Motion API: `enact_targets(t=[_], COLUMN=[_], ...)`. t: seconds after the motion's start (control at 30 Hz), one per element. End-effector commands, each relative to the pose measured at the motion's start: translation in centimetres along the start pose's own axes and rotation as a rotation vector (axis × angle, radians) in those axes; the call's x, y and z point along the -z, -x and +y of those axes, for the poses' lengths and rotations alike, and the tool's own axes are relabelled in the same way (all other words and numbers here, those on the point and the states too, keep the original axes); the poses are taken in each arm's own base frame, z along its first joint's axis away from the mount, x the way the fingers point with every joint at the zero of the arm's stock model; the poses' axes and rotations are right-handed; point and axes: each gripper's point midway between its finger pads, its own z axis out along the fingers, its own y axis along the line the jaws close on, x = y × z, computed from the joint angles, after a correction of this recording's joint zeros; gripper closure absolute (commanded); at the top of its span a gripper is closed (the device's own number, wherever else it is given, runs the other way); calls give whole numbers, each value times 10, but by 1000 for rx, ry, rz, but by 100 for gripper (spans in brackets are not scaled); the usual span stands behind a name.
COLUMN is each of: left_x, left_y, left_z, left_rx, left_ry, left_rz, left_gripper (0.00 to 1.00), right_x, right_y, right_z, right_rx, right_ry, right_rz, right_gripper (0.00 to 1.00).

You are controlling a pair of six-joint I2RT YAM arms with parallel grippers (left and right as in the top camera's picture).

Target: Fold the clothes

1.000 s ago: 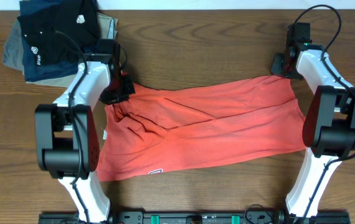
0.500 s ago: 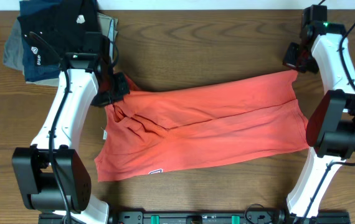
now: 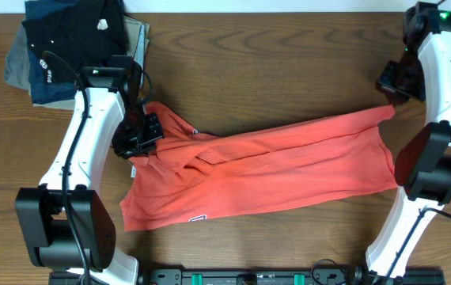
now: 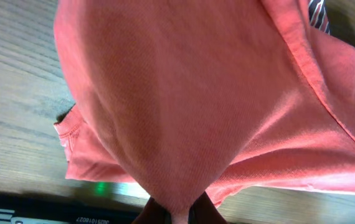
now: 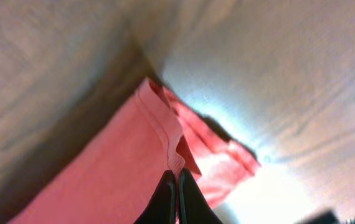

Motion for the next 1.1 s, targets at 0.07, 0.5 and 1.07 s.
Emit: enact_targets(t=[0.07,0.5,1.07], left_x=[2,-28,-70], left_y=[-10,-48,-74], left_z=[5,28,47], left_rx=[18,43,51], left_ry=[21,101,138], left_rz=[39,198,282], left_gripper=[94,94,89], right_x=[7,0,-43], right_y=[-11,-43,-70], right_z=[-12,-36,-50], right_rx=[-34,-33,-17], right_ry=[-17,-127,-222], right_rz=[43,148,241], right_gripper=[99,99,99])
